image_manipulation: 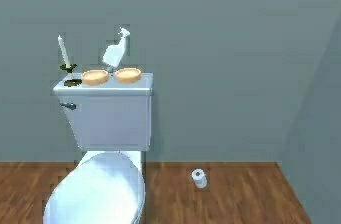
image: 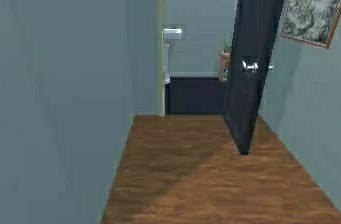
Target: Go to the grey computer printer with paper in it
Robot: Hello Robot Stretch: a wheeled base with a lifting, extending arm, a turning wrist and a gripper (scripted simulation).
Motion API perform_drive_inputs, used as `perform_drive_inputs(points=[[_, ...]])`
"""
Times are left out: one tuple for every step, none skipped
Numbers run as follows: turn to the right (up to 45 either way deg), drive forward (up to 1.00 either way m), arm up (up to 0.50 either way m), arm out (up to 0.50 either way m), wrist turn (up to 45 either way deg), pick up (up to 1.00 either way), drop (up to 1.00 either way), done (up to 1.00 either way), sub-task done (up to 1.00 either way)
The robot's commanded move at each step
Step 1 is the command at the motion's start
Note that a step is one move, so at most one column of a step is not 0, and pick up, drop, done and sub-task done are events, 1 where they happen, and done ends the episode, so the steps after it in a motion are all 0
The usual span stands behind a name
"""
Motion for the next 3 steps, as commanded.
perform_drive_inputs(points=[[-45.0, 0.0, 0.0, 0.0, 0.0, 0.0, 0.0, 0.0, 0.0], [-45.0, 0.0, 0.0, 0.0, 0.0, 0.0, 0.0, 0.0, 0.0], [-24.0, 0.0, 0.0, 0.0, 0.0, 0.0, 0.0, 0.0, 0.0]])
